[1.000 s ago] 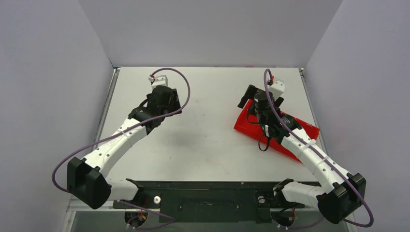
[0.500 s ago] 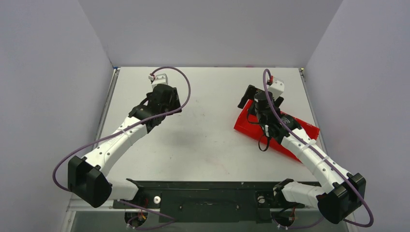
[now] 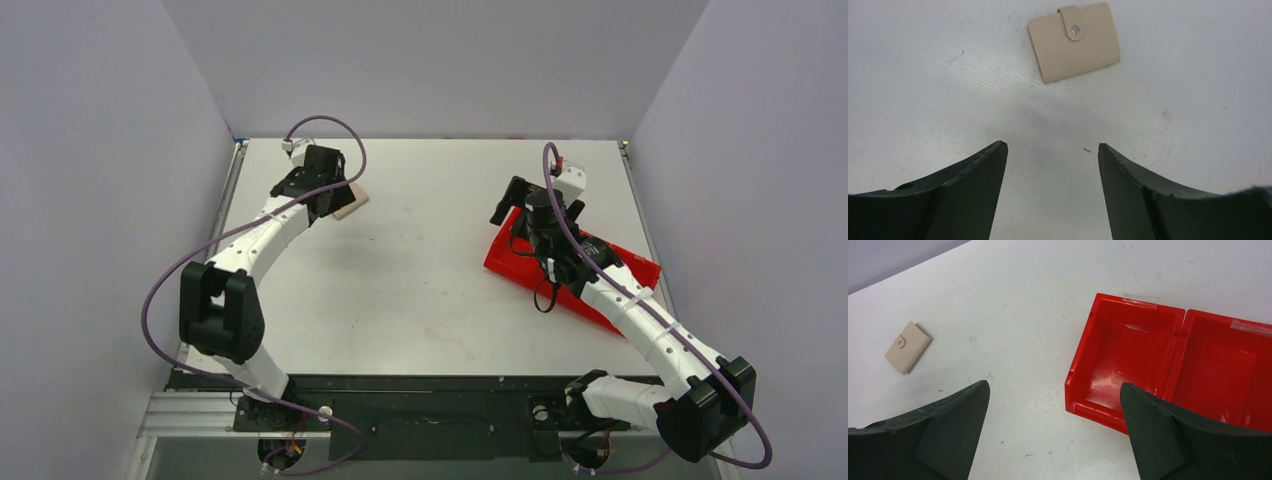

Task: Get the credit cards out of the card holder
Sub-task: Open the card holder at the center of the board.

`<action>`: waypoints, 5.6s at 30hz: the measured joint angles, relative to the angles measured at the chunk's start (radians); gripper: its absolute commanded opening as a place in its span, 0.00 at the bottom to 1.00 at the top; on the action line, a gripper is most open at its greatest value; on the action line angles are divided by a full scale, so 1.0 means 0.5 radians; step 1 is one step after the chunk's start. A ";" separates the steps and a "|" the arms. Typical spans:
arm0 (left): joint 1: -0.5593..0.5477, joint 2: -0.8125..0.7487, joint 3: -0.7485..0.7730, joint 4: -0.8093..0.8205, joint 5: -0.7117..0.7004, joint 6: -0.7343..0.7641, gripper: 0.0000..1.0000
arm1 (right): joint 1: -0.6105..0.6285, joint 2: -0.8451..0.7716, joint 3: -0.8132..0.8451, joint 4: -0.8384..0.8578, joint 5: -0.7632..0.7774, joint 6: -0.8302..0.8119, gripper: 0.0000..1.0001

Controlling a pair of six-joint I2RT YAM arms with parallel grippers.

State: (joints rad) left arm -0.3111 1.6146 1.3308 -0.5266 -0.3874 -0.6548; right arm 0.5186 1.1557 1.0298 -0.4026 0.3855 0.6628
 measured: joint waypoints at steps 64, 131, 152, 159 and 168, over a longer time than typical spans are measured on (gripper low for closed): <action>-0.040 0.868 0.441 -0.542 0.108 -0.941 0.00 | 0.150 0.157 -0.156 0.045 -0.150 0.060 0.98; -0.133 -0.008 -0.824 -0.088 1.314 -1.403 0.00 | 0.661 1.316 -0.020 0.608 -0.739 0.158 0.42; -0.145 -0.291 -0.877 0.034 1.482 -1.197 0.00 | 0.526 1.048 0.094 0.253 -0.574 0.127 0.75; -0.175 -0.304 -0.877 0.054 1.481 -1.260 0.00 | 0.522 0.860 0.097 0.226 -0.523 0.159 0.75; -0.223 -0.341 -0.877 0.071 1.481 -1.325 0.00 | 0.621 0.883 0.134 0.188 -0.525 0.166 0.74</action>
State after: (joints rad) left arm -0.4225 1.4441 0.8925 -0.4911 0.3531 -1.3174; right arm 0.8291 1.5974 1.0969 -0.3088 0.1230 0.7456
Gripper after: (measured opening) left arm 0.009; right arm 0.750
